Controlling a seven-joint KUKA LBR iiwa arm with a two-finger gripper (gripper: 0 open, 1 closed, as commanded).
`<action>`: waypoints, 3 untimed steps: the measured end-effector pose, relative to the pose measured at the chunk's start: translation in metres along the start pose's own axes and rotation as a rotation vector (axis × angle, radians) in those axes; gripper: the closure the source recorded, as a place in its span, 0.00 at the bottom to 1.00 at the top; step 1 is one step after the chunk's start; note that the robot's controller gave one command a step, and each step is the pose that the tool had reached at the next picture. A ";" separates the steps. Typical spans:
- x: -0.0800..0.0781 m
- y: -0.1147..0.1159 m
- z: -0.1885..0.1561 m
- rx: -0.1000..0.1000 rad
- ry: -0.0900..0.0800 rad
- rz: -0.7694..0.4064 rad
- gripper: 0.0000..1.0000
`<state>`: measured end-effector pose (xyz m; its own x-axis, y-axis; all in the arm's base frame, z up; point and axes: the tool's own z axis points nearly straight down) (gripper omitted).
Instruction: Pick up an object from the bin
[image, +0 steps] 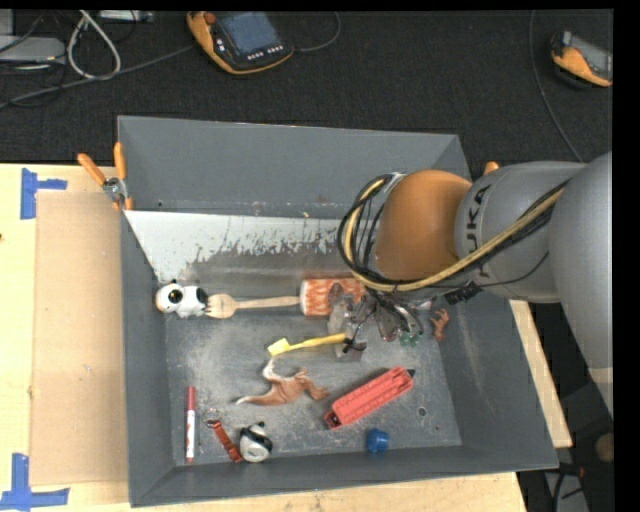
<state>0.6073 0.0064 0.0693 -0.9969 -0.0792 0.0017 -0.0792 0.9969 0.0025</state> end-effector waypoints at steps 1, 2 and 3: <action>0.000 0.000 0.000 0.000 0.000 0.000 1.00; -0.001 0.000 0.000 0.000 0.000 -0.007 1.00; 0.030 0.002 -0.086 -0.001 0.006 -0.116 1.00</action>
Offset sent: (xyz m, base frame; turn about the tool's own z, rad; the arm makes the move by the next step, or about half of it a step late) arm 0.0068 0.0016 0.0007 -0.0227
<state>0.5777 0.0060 0.1551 -0.9810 -0.1939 0.0073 -0.1939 0.9810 0.0045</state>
